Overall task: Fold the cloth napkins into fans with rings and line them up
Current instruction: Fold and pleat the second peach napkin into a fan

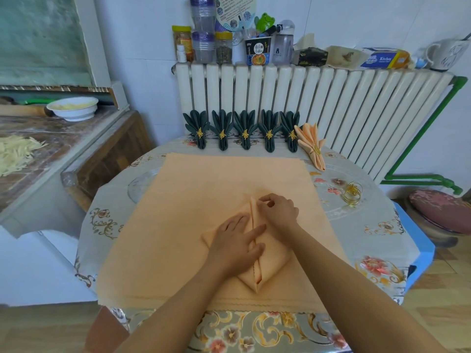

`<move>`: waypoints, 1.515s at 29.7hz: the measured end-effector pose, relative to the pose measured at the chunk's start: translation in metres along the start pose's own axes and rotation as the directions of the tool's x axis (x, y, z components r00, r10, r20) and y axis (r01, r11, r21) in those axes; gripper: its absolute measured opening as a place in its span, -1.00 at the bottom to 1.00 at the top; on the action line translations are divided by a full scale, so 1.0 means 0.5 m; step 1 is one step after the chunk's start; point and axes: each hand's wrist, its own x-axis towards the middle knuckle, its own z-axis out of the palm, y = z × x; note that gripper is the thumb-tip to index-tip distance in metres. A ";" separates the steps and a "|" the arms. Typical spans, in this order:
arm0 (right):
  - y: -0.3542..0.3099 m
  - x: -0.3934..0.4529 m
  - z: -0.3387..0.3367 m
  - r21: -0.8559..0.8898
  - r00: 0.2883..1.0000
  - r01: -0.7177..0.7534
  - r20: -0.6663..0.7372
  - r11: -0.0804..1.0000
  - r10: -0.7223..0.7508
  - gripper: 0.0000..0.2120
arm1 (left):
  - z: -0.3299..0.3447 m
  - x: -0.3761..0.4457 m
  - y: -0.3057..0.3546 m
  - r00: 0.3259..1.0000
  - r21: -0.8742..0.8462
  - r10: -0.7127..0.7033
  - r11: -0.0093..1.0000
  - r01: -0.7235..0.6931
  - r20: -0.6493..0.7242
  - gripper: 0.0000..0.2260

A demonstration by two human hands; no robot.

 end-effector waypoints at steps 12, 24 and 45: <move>-0.007 0.027 0.033 -0.174 0.995 0.016 -0.092 0.985 -0.033 -0.76 | 0.002 0.000 0.000 1.000 -0.031 -0.002 1.000 0.001 -0.024 -0.48; 0.014 -0.145 -0.021 0.121 0.956 0.225 -0.221 0.967 -0.195 -0.93 | 0.005 0.004 -0.005 0.999 -0.049 -0.008 0.999 0.006 -0.036 -0.57; 0.028 -0.359 0.000 -0.313 0.828 0.490 -0.125 0.813 -0.547 -0.87 | -0.025 0.019 0.000 0.983 -0.130 -0.048 0.989 0.072 0.179 -0.59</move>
